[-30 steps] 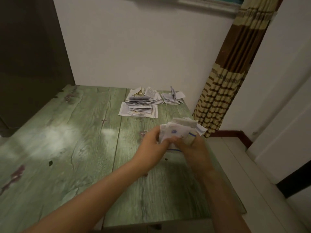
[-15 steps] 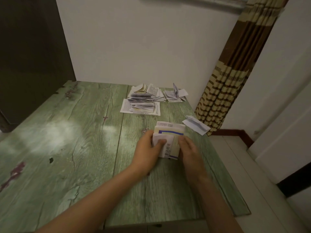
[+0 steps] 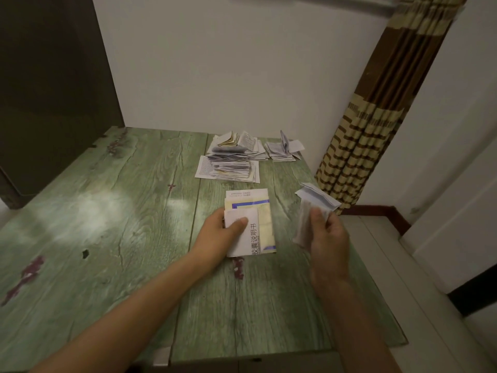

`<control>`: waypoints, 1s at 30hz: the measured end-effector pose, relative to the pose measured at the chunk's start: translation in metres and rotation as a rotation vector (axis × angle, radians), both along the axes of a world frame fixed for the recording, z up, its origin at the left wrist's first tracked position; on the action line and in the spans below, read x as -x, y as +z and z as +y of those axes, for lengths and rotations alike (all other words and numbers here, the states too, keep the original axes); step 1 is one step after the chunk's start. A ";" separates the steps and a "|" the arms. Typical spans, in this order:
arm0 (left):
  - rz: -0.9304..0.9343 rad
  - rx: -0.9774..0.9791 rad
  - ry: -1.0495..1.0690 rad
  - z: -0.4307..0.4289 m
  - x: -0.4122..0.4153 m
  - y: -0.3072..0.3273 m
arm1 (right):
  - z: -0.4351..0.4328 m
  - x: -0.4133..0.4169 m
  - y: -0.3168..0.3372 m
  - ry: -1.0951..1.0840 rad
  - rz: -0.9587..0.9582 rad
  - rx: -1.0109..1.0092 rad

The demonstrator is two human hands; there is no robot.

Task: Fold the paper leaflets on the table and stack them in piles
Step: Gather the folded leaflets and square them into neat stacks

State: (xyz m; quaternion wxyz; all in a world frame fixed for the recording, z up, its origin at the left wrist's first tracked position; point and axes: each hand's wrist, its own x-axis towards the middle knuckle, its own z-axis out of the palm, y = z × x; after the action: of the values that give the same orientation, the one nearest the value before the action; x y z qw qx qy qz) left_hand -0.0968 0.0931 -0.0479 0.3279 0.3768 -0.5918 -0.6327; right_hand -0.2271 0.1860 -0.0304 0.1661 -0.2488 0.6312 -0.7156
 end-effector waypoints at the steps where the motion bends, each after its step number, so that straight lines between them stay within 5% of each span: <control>1: 0.019 -0.039 0.007 0.000 0.002 0.000 | -0.001 -0.007 0.003 0.041 0.069 -0.014; 4: 0.052 -0.090 -0.003 0.006 0.010 0.005 | -0.012 -0.036 0.000 0.091 0.310 -0.133; 7: 0.123 -0.088 -0.042 0.012 0.015 0.010 | -0.028 -0.051 -0.018 -0.216 0.725 -0.244; 10: 0.184 -0.150 -0.021 0.018 0.015 0.014 | -0.035 -0.048 -0.028 -0.307 0.851 -0.234; 12: 0.131 -0.097 -0.037 0.017 0.014 0.011 | -0.032 -0.049 -0.028 -0.124 0.753 -0.181; 14: 0.072 -0.008 -0.041 0.016 0.012 0.010 | -0.028 -0.050 -0.024 0.123 0.444 -0.145; 17: 0.053 0.095 -0.052 0.017 0.006 0.009 | -0.025 -0.041 -0.021 0.233 0.135 -0.129; 24: 0.056 0.232 0.005 0.021 -0.006 0.001 | -0.019 -0.045 -0.032 0.211 0.332 -0.091; 30: 0.043 0.242 0.003 0.020 -0.009 0.000 | -0.011 -0.039 -0.025 0.273 0.190 -0.076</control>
State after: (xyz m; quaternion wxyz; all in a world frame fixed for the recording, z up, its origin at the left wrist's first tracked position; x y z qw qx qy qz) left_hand -0.0883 0.1129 -0.0479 0.3843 0.3218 -0.6561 -0.5641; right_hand -0.1882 0.1751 -0.0552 0.2106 -0.3925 0.6310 -0.6351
